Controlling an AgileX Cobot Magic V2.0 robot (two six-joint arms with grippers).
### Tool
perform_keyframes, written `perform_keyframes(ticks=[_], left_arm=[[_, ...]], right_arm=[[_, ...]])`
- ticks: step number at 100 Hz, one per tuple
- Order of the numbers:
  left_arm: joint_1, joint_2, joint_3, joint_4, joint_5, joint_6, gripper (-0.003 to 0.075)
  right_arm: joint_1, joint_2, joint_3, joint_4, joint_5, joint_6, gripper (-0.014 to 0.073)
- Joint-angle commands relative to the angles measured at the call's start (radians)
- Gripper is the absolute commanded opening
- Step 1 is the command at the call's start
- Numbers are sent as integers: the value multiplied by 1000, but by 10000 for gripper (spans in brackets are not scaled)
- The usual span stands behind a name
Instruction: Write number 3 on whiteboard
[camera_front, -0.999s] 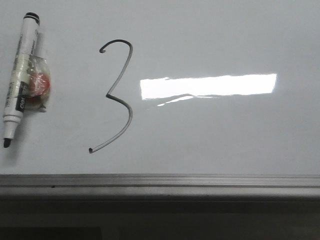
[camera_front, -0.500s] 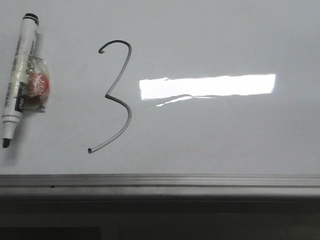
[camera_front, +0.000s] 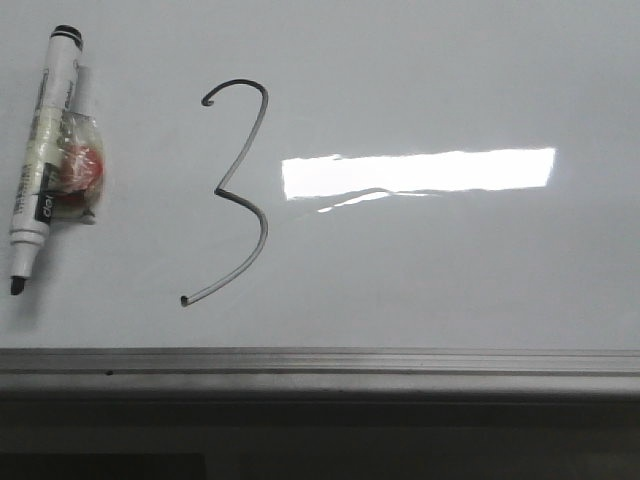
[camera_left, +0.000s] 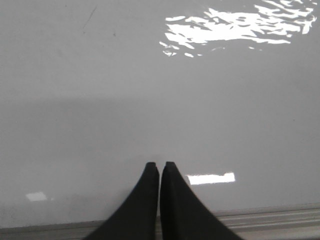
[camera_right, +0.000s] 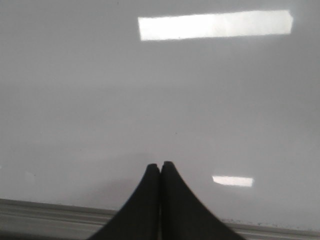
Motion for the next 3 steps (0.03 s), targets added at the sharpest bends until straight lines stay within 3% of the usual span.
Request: perform_keyframes(ticks=[1,3], left_arm=[[2,-25,33,-1,-61,-2,-20],[2,-25,33,-1,-61,-2,-20]], right_arm=[[-7,-14,24,-5,-14,-11,-54],[-7,-14,24,-5,-14,-11,-54]])
